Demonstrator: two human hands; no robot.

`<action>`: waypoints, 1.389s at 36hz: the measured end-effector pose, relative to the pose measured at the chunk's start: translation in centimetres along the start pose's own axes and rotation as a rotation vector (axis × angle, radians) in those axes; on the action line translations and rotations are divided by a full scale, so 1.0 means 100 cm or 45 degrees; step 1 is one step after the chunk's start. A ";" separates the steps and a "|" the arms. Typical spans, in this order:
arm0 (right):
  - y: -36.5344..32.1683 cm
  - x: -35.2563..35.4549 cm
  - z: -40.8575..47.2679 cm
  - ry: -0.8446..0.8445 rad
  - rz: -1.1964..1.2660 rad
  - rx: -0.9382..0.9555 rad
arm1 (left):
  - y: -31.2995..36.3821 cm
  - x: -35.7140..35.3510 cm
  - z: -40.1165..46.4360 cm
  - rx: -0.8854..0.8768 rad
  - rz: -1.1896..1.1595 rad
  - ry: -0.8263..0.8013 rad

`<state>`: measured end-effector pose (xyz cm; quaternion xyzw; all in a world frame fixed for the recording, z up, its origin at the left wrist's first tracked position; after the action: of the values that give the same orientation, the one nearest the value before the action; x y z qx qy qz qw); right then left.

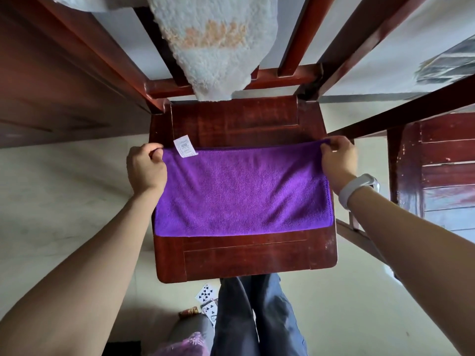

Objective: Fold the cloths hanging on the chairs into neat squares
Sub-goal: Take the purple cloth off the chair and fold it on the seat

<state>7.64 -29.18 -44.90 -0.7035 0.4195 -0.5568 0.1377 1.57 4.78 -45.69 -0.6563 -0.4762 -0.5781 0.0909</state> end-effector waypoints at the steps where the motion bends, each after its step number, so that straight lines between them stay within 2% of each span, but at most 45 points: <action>1: -0.001 0.000 0.000 0.001 -0.019 -0.016 | 0.000 -0.002 0.001 -0.015 0.038 -0.004; 4: -0.002 -0.001 0.001 0.015 -0.024 -0.067 | 0.001 -0.003 0.003 -0.016 0.088 -0.011; 6: -0.003 0.002 -0.004 0.096 -0.011 -0.026 | 0.004 0.000 0.000 -0.025 0.086 0.033; 9: -0.009 0.004 -0.019 0.208 -0.226 0.361 | 0.009 0.008 -0.009 -0.198 0.153 0.175; 12: -0.020 -0.008 -0.038 0.019 -0.496 0.726 | 0.019 0.009 -0.020 -0.553 0.207 0.195; 15: -0.030 -0.029 -0.046 -0.184 -0.650 0.910 | 0.028 0.001 -0.025 -0.853 0.270 0.087; 19: -0.043 -0.051 -0.043 -0.278 -0.792 1.031 | 0.038 -0.016 -0.025 -1.010 0.350 -0.085; 22: -0.052 -0.059 -0.040 -0.363 -0.811 1.019 | 0.042 -0.025 -0.025 -1.020 0.414 -0.126; 26: -0.058 -0.064 -0.034 -0.411 -0.759 0.872 | 0.046 -0.027 -0.025 -0.951 0.489 -0.133; 32: -0.060 -0.068 -0.032 -0.415 -0.806 0.917 | 0.050 -0.026 -0.025 -0.904 0.499 -0.174; 38: -0.054 -0.069 -0.035 -0.337 -0.741 0.967 | 0.046 -0.027 -0.024 -0.866 0.402 -0.120; 45: -0.053 -0.083 -0.030 -0.272 -0.850 0.807 | 0.052 -0.040 -0.026 -0.714 0.494 -0.052; 50: -0.049 -0.068 -0.046 0.010 -0.691 1.040 | 0.054 -0.035 -0.047 -0.772 0.426 0.111</action>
<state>5.43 -19.90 -44.60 -0.6739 -0.0311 -0.6943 0.2506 2.74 -3.04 -44.81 -0.6970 -0.1644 -0.6979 0.0054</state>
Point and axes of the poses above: each hand's wrist, its own z-axis towards the middle knuckle, its own x-axis out of the back of the hand, y = z × x, the point moved 1 cm from there along z, towards the middle knuckle, and after that the axes turned 9 degrees about x, right-handed, at the moved point
